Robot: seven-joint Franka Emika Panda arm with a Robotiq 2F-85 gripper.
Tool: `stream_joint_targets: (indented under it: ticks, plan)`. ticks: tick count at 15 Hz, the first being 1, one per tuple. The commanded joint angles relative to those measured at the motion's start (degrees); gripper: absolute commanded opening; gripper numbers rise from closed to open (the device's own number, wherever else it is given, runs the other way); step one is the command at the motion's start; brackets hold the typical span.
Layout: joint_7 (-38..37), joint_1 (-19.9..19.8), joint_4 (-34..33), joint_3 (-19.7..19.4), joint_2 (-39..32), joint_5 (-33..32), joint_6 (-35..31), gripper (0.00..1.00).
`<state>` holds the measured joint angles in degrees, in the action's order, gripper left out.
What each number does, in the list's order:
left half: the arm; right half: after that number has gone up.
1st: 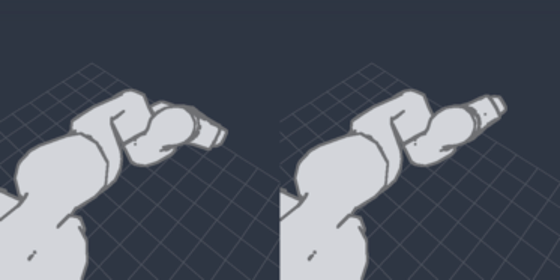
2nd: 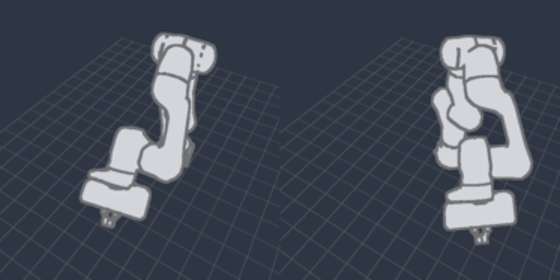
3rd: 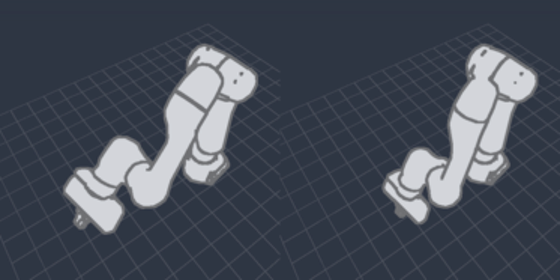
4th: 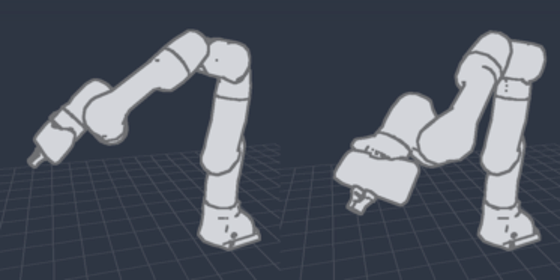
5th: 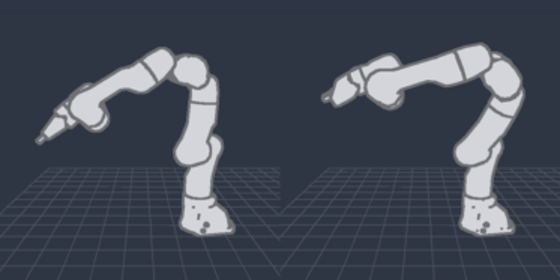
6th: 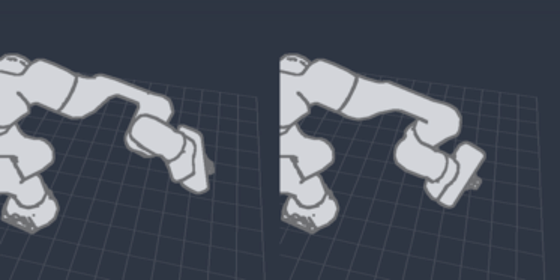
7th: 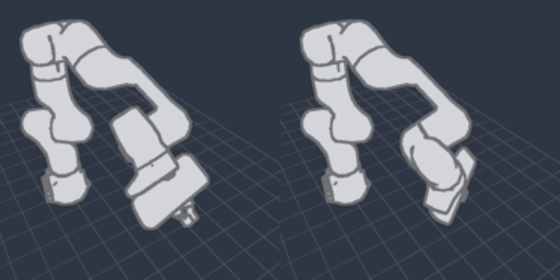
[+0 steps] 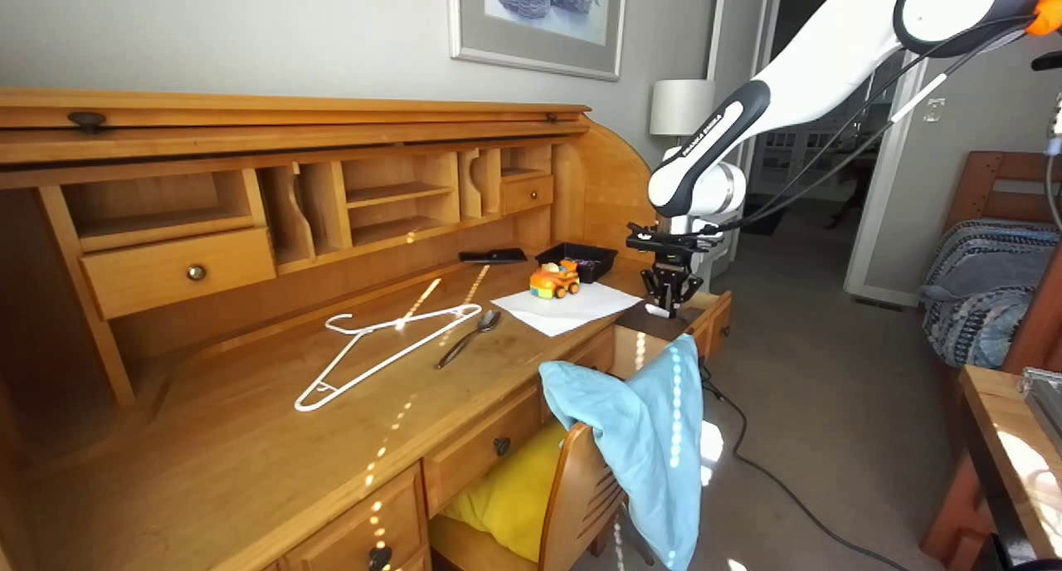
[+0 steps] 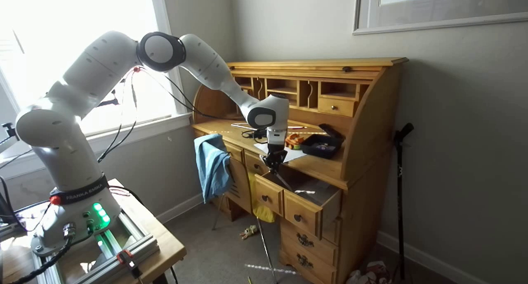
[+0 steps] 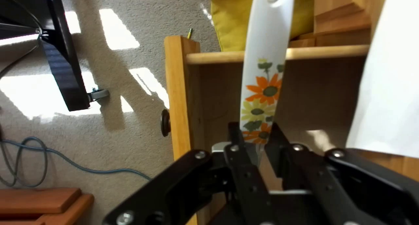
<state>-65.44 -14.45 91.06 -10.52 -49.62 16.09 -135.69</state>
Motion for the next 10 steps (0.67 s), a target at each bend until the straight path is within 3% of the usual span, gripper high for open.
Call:
stream_joint_targets:
  ticks: [1,10]
  plan:
    - [1.1,-1.2,-3.2,-0.9,-3.4,1.0,0.2,0.06]
    - [-12.7,2.4,-6.4,-5.2,-9.0,0.5,-10.3,0.06]
